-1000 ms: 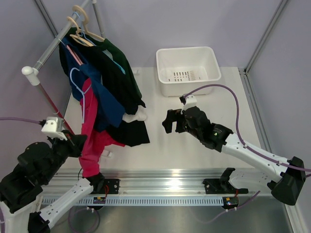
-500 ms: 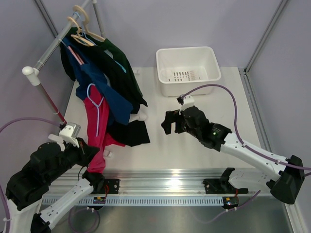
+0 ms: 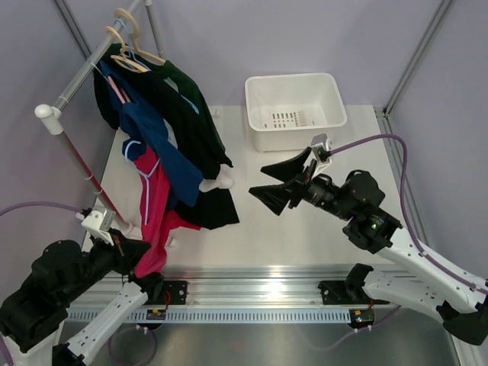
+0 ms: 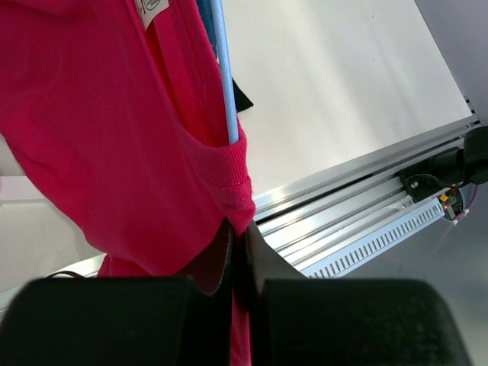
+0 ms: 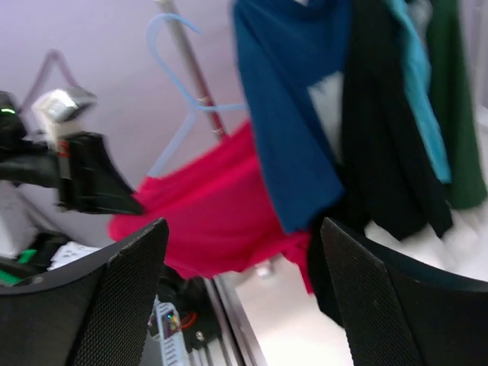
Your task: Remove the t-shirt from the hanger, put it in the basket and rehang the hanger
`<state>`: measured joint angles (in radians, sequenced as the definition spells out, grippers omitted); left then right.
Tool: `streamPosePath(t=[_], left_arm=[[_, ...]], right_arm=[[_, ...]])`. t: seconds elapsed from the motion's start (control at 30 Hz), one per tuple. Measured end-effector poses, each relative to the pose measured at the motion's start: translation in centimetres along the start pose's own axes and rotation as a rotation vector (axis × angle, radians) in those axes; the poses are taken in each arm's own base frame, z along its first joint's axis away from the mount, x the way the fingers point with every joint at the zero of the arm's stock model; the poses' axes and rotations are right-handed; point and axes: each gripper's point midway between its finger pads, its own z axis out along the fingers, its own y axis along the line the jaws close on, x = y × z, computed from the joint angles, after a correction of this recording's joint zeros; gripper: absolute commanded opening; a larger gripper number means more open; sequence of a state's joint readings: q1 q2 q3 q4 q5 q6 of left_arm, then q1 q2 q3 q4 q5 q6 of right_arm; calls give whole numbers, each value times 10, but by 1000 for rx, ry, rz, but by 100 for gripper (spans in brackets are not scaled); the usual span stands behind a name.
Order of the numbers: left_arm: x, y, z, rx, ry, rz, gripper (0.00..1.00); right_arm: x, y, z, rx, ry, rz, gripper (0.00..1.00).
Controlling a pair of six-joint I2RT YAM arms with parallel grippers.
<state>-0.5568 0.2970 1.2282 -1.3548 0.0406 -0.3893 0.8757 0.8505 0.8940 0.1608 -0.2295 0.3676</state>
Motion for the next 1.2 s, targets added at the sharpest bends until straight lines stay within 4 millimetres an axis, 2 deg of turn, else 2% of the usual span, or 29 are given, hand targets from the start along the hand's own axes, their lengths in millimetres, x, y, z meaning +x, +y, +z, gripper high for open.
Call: streamPosePath(t=[0.1, 0.2, 0.33, 0.47, 0.57, 0.63, 0.8, 1.03, 1.13, 1.17, 1.2], left_arm=[[7, 3, 4, -10, 16, -3, 0], [10, 3, 2, -3, 3, -7, 0], [11, -5, -3, 47, -52, -25, 0], [15, -12, 2, 74, -51, -49, 0], [14, -15, 6, 86, -56, -63, 0], [13, -16, 5, 89, -68, -71, 0], [16, -17, 3, 98, -94, -89, 0], [19, -16, 6, 94, -89, -97, 0], [19, -16, 6, 92, -90, -100, 0], [19, -16, 6, 93, -90, -102, 0], [19, -16, 6, 93, -90, -103, 0]], right_arm=[[-26, 23, 19, -101, -49, -14, 85], [-31, 42, 42, -175, -47, -17, 83], [-17, 66, 72, -222, -8, -44, 81], [8, 97, 107, -252, 45, -123, 79], [28, 111, 132, -246, 76, -183, 75], [40, 111, 149, -225, 95, -219, 73], [61, 91, 191, -126, 119, -291, 71], [88, 76, 232, -62, 171, -346, 70], [96, 75, 245, -57, 193, -360, 63], [97, 75, 248, -56, 194, -365, 52], [98, 75, 251, -55, 197, -373, 45]])
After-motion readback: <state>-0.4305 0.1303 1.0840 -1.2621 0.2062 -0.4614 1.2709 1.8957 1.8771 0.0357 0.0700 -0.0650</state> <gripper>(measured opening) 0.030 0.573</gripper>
